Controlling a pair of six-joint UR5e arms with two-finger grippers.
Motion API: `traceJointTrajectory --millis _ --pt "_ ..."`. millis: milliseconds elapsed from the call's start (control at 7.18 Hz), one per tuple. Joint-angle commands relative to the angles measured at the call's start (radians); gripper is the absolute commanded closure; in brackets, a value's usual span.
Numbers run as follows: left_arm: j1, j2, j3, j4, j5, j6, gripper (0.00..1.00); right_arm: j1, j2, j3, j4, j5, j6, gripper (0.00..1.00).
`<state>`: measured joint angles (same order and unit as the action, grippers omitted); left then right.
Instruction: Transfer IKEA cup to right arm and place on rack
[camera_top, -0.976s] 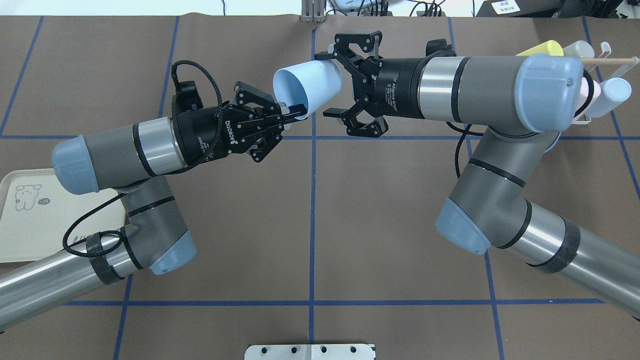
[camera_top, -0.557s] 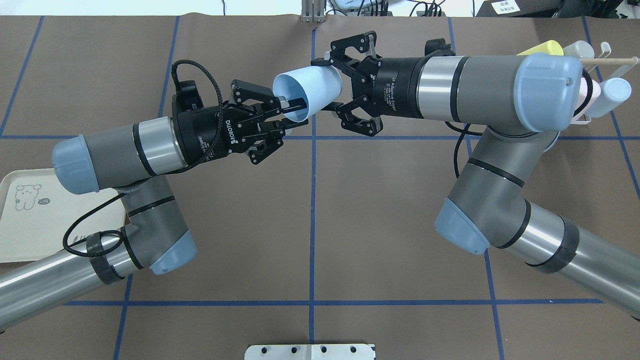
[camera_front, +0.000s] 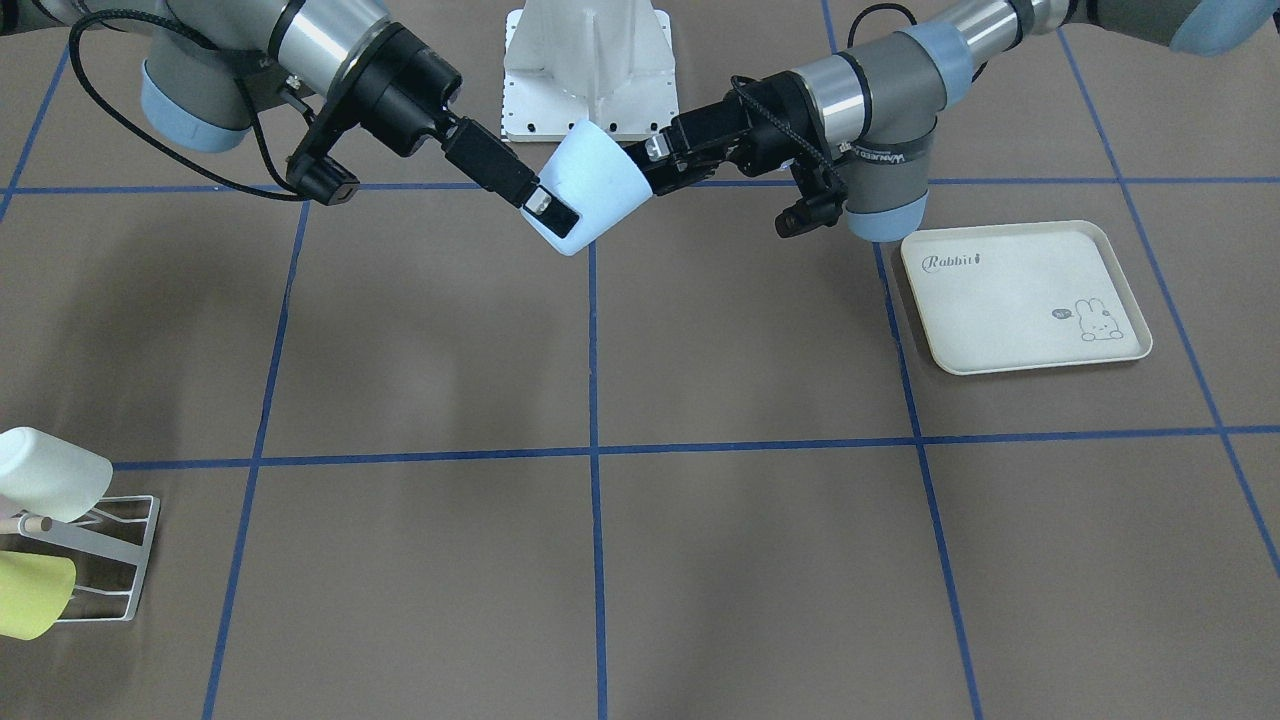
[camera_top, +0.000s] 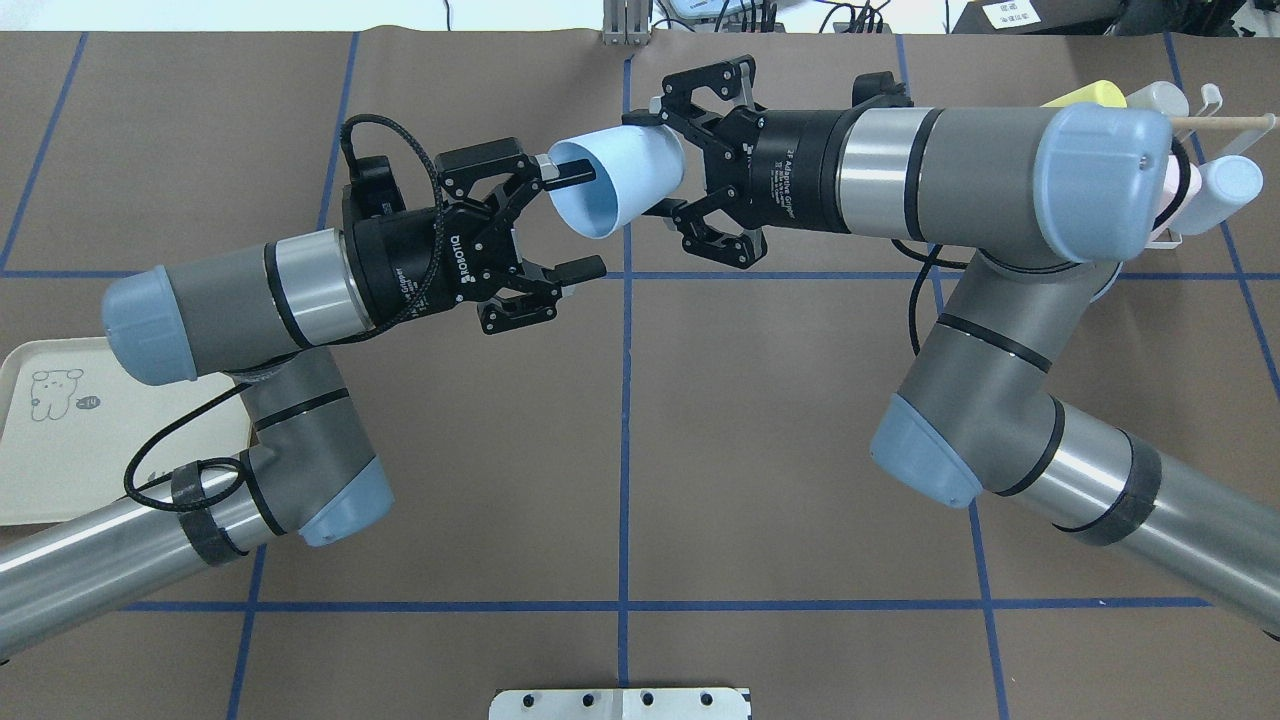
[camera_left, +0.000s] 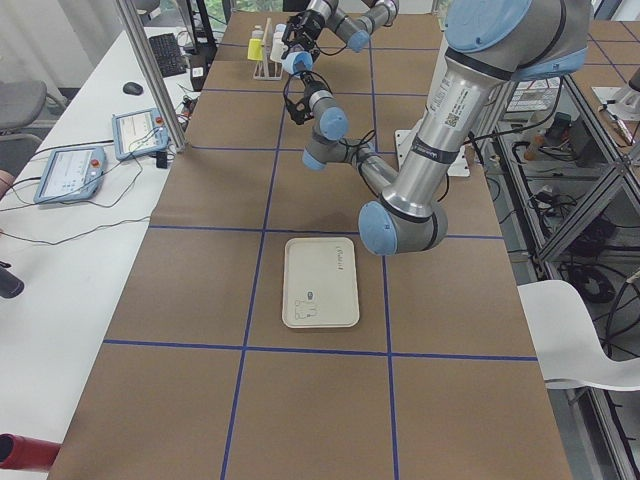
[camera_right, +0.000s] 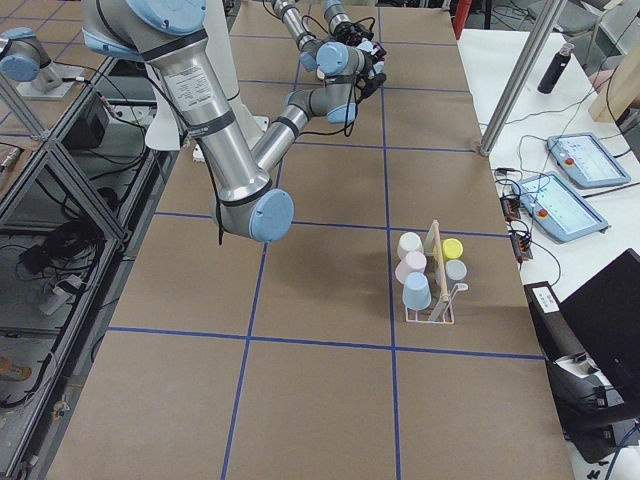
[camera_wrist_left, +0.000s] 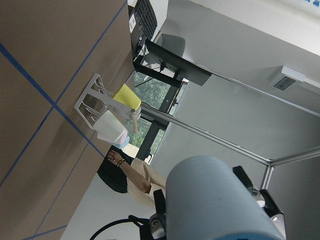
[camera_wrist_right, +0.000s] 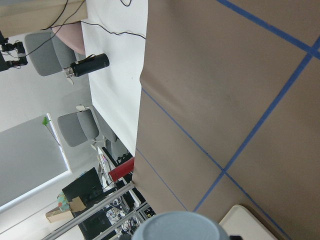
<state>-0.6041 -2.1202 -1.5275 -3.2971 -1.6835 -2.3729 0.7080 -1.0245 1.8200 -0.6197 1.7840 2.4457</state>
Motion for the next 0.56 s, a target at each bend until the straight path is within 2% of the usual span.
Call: traceJointTrajectory --millis 0,139,279,418 --pt "-0.046 0.051 0.003 0.001 -0.008 0.004 0.01 0.094 -0.023 -0.005 -0.017 -0.022 -0.148 1.00" --pt "-0.083 0.087 0.009 0.001 -0.013 0.006 0.01 0.160 -0.054 -0.005 -0.076 -0.014 -0.251 1.00" --pt "-0.141 0.123 0.016 0.002 -0.048 0.008 0.01 0.207 -0.063 -0.005 -0.194 -0.014 -0.457 1.00" --pt "-0.189 0.147 0.045 0.004 -0.124 0.083 0.01 0.250 -0.081 -0.005 -0.289 -0.018 -0.658 1.00"
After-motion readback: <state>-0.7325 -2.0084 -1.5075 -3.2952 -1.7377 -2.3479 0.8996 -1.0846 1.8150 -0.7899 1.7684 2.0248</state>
